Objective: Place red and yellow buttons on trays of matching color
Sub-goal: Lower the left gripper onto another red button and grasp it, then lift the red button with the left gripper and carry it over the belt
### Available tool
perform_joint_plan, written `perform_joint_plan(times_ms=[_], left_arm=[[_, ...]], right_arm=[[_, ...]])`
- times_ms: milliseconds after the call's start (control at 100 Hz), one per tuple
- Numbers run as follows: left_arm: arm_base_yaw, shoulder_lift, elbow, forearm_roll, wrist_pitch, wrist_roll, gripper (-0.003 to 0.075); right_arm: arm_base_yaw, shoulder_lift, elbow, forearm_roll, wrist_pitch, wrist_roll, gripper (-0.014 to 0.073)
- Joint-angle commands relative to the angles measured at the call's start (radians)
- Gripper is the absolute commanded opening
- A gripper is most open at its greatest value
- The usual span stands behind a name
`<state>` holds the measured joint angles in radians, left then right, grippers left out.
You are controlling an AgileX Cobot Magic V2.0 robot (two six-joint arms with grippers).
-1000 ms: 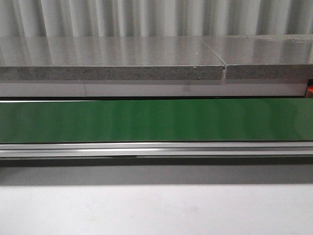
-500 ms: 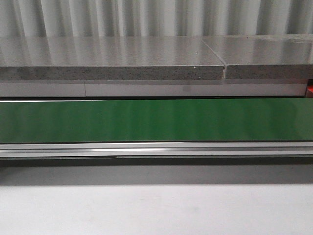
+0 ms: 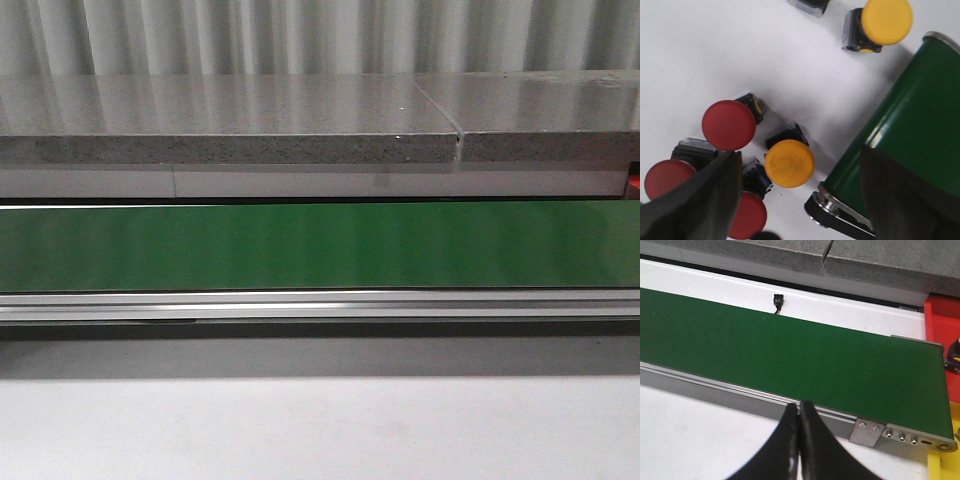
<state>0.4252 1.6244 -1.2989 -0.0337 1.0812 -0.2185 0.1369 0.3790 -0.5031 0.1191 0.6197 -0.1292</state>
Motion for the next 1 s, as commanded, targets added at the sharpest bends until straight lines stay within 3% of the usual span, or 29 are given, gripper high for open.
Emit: perform_joint_plan(times_ms=[0, 250, 990], left_arm=[[0.038, -0.008, -0.034, -0.044, 0.014, -0.001, 0.0472], [0.132, 0.056, -0.034, -0.115, 0.048, -0.005, 0.0472], [0.143, 0.153, -0.036, -0.083, -0.036, -0.006, 0.0472]], right_arm=[[0.002, 0.005, -0.023, -0.001, -0.077, -0.012, -0.0067], [0.002, 0.005, -0.023, -0.001, -0.077, -0.012, -0.0067], [0.002, 0.005, -0.023, -0.001, -0.077, -0.012, -0.0067]])
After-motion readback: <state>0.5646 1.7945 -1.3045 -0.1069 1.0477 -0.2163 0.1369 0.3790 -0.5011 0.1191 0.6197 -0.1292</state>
